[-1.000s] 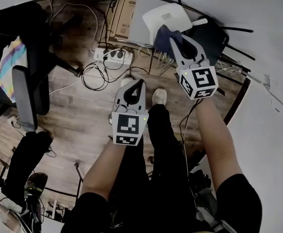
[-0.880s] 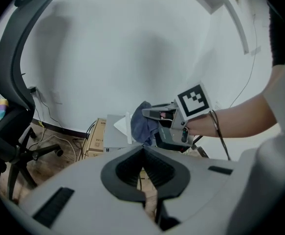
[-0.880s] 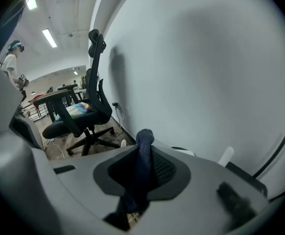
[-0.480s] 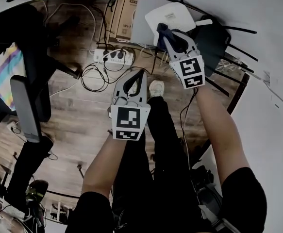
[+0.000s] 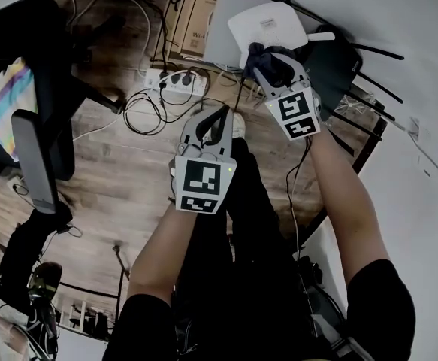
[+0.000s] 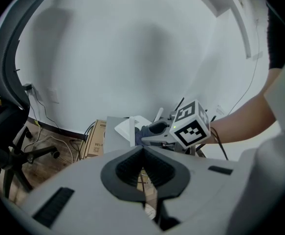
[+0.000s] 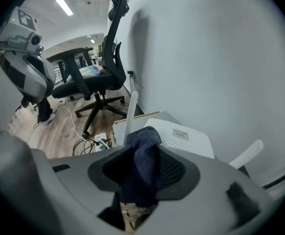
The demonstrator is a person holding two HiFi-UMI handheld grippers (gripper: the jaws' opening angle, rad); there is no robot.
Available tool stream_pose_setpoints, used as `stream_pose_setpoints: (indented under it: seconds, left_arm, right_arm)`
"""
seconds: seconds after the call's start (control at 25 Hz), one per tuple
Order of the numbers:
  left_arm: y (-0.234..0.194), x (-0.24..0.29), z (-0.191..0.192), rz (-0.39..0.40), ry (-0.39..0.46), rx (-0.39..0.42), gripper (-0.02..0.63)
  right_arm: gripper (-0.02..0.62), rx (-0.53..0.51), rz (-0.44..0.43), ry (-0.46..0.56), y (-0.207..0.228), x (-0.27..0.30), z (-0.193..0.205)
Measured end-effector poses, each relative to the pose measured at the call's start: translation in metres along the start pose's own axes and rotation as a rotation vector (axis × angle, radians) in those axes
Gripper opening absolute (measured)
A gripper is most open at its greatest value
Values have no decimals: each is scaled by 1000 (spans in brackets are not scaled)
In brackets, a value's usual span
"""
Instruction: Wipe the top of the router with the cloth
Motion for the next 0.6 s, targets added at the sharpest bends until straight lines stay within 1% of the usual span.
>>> stream_pose_setpoints:
  seconds: [0.08,0.2,0.28,0.44,0.6]
  left_arm:
    - [2,1,1,-6,1,-9,3]
    - [1,1,5,-15,-9,-18,3]
    - [-1,0,6,-25,-11,-22,3]
    - [-10,-2,4,-54,-8,-37,3]
    - [-19,-5,-2,-87,8,-63,3]
  right_arm:
    - [152,-26,-12,-26,0,4,2]
    - [123,-11,-35,-60,0,8,1]
    - [110,17,-51,-63,1,10,-4]
    - [104,4,-70,-52,8,16,-12]
    - [104,24,-84,-52,19,25,-20]
Point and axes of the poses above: the fingertips, and each gripper's own axes: x forward along the fingers, y to its right, z out of its underside, the point moved 1 cm from there along -x, backward along the fingers, and after that the axes turned 1 degree about x, right-handed, at the moved point
